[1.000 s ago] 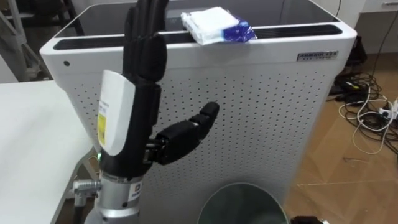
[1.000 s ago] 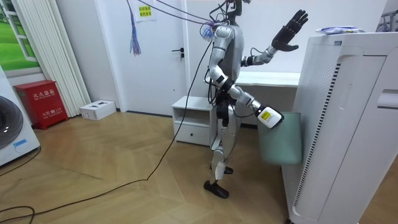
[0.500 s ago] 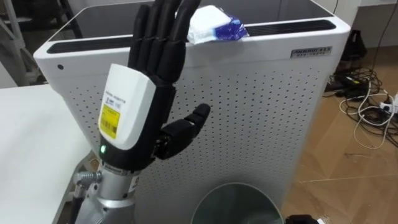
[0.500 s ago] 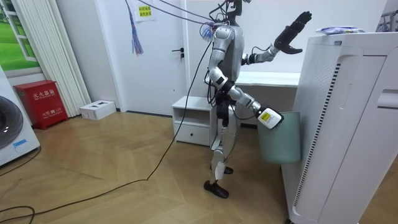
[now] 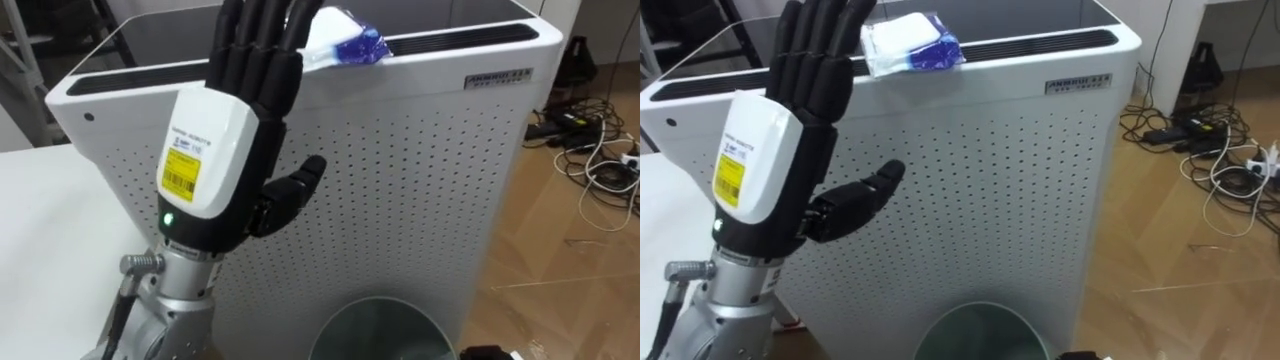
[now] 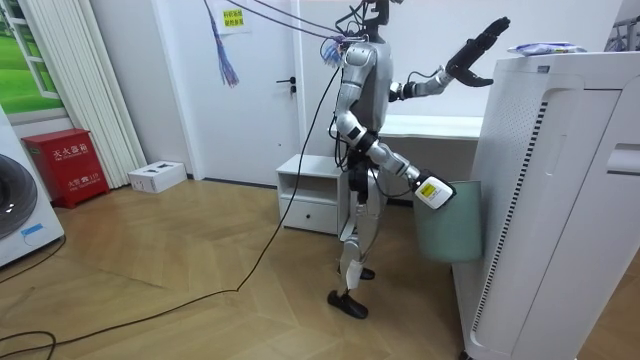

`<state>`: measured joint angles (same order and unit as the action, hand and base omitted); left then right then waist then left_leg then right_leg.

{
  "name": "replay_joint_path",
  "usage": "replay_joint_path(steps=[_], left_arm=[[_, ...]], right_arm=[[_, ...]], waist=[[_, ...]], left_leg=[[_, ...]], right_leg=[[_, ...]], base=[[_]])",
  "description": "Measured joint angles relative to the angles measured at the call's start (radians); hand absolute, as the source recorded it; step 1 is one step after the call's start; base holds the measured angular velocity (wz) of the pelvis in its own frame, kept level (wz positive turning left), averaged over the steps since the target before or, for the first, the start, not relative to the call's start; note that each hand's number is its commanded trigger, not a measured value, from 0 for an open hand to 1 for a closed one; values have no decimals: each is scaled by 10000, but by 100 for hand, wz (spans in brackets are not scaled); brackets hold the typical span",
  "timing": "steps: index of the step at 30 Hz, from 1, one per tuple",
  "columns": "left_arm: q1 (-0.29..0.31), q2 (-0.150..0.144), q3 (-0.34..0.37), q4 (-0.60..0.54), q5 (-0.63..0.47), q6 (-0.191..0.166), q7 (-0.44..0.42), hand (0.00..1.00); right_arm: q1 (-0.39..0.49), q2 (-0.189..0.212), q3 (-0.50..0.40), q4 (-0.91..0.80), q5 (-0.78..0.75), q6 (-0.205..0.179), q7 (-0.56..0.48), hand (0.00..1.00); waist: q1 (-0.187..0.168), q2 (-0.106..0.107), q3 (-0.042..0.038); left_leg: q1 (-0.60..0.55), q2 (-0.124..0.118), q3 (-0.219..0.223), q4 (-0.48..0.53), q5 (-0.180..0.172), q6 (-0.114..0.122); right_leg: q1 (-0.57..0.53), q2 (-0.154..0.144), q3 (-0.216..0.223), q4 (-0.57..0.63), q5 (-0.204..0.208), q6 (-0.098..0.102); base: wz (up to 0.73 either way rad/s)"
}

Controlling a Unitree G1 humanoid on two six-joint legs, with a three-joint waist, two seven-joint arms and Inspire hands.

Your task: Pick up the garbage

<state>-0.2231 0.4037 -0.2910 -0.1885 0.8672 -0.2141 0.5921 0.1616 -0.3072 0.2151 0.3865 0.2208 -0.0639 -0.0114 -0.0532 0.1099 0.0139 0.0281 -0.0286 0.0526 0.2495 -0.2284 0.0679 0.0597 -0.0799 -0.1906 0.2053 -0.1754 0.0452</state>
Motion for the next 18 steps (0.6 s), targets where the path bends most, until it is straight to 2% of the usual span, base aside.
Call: replay_joint_path(steps=[2,6,10,14,18], left_arm=[[-42,86,-2,-3,0,52,-145,0],[-228,94,-75,-1,-2,190,-227,0],[-434,165,-81,-15,-2,398,-744,0],[-1055,515,-293,-23,-3,780,-1486,0],[-1406,535,-292,-52,-12,971,-2066,0]], right_arm=[[0,-18,59,0,-10,7,21,100],[-15,-42,200,0,-13,7,32,100],[-52,-33,224,-1,-12,8,104,100],[-243,-127,305,-1,-12,160,103,100],[-280,-164,305,-1,-11,229,148,100]], waist=[[-4,15,-11],[14,-44,19],[38,-79,33],[33,-75,27],[43,-60,17]], left_leg=[[18,0,-1,8,7,-1],[21,-1,-4,23,11,0],[3,1,25,22,10,0],[-94,-3,33,53,11,0],[-66,-3,138,20,11,0]], right_leg=[[27,-5,-12,5,0,0],[66,-14,-34,4,1,-1],[21,-12,-34,12,2,-2],[-99,-29,-4,60,2,-3],[-96,-41,25,55,2,-2]], base=[[0],[1],[0],[0],[0]])
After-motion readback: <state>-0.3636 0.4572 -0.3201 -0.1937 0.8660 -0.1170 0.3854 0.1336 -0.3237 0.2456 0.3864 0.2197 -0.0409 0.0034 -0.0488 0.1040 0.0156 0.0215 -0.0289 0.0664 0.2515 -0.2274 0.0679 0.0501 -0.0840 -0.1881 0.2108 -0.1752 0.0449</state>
